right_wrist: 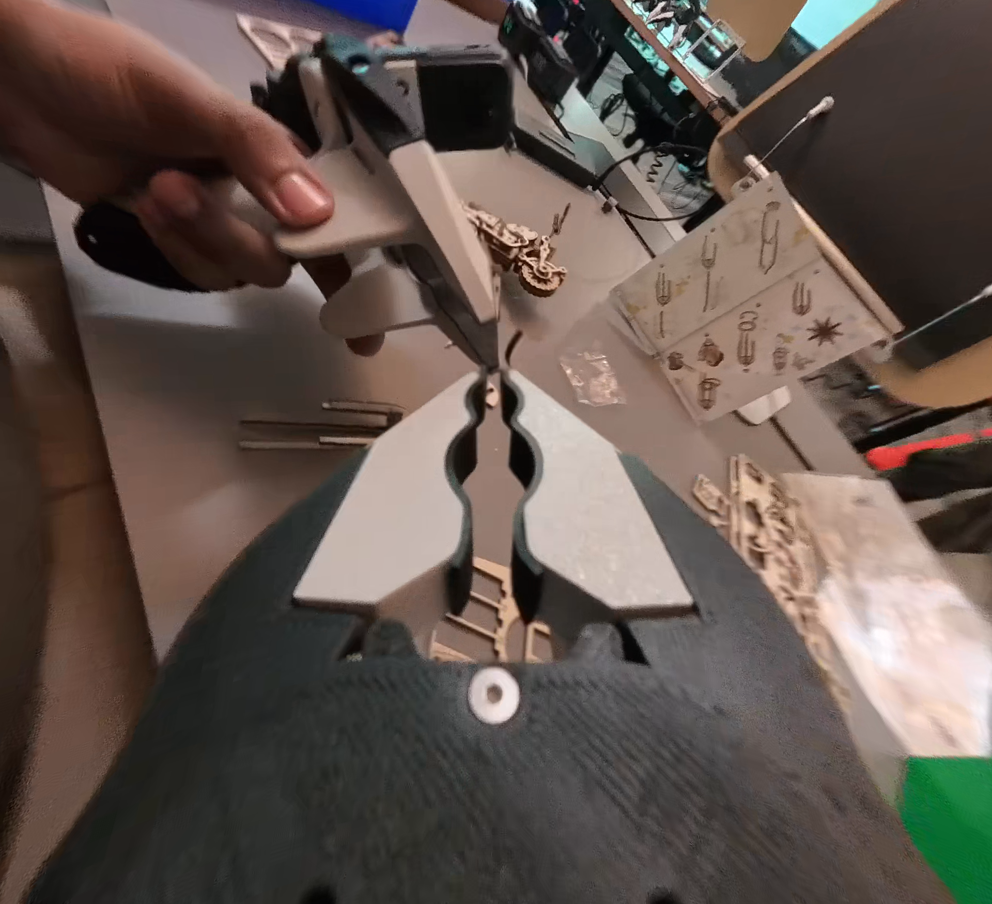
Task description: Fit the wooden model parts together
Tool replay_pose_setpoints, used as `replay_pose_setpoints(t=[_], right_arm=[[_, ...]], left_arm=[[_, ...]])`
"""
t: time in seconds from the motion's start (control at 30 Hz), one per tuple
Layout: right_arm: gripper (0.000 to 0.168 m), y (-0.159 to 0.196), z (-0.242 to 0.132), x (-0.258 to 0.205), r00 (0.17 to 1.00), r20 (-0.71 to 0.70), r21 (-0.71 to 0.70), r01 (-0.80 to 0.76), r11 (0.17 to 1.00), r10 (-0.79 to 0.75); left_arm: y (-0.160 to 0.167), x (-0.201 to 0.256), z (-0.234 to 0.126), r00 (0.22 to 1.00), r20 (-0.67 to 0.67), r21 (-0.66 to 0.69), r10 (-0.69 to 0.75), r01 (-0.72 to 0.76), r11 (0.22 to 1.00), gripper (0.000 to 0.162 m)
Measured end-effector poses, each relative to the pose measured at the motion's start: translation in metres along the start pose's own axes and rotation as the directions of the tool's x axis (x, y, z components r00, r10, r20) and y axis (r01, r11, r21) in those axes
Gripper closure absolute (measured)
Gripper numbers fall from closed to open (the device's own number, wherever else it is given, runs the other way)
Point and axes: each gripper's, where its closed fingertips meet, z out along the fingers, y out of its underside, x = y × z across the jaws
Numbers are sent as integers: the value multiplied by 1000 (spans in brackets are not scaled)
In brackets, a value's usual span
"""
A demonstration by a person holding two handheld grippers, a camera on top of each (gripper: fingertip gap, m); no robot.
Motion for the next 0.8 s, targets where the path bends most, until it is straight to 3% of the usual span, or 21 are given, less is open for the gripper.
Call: replay_pose_setpoints(t=[0.27,0.43,0.5,0.63,0.8], right_arm=[[168,1,-9,24,929,90,78,-365,928,358],[168,32,-7,38,937,21,-20,-349,937,349],[159,52,3,29,932,29,-128,-354,926,360],[139,72,29,6,922,122,-294,-320,900,368],[137,77,57,-7,903,216,-376,-274,885,371]], left_arm=[[-9,-3,-8,999,23,8,25,-25,1000,139],[-32,-11,-28,994,100,116,45,-57,992,139],[-42,-16,-38,987,148,152,63,-86,985,140],[-44,-18,-41,967,218,124,134,-164,979,140],[-36,-21,-34,953,247,67,174,-197,978,139]])
